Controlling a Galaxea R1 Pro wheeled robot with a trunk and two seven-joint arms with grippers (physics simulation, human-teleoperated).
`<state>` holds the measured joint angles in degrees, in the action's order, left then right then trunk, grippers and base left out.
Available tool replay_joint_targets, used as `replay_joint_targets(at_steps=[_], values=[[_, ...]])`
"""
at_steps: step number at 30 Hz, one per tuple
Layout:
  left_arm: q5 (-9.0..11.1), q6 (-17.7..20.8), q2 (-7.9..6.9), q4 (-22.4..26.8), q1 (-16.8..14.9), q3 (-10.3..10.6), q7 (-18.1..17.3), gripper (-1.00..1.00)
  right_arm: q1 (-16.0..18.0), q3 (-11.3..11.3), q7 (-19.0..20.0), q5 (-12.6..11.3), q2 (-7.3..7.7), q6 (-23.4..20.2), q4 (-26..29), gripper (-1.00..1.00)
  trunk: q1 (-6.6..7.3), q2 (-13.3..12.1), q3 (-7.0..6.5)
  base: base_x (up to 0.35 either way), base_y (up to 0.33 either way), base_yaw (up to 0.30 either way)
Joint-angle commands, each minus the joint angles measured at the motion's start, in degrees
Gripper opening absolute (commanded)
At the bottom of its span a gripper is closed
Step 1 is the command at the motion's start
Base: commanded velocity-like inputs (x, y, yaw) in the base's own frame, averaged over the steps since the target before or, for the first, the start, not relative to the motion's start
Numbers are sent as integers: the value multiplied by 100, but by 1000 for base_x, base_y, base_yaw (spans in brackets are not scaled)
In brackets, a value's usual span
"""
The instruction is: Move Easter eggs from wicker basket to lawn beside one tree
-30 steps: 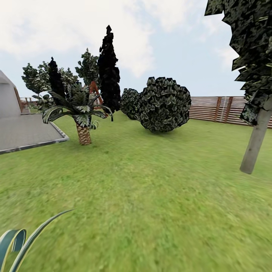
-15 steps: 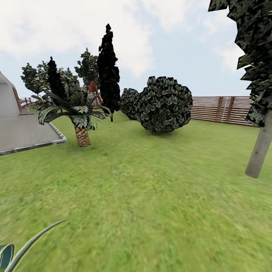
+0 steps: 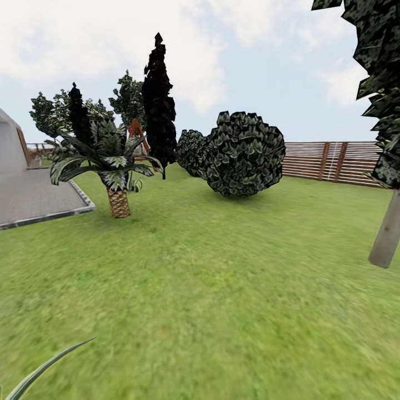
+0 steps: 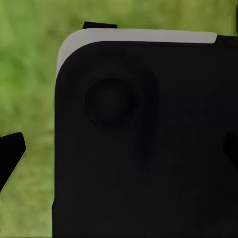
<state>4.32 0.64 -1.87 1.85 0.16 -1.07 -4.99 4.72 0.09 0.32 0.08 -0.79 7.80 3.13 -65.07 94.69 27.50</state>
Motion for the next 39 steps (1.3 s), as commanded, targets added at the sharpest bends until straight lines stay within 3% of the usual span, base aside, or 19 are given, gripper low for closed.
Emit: replay_joint_targets(at_steps=[1,10,39], values=[[45,7,-1,8,2,-8,-24,100,5,-1,3,0,0,20,-5,100,-3,2,5,281,0,0],[51,7,-2,8,2,-14,-3,100,3,-1,3,0,0,20,-5,100,-3,2,5,258,-33,0],[51,7,-7,8,2,-17,-14,100,4,7,3,0,87,20,-58,100,-3,2,5,253,-177,0]])
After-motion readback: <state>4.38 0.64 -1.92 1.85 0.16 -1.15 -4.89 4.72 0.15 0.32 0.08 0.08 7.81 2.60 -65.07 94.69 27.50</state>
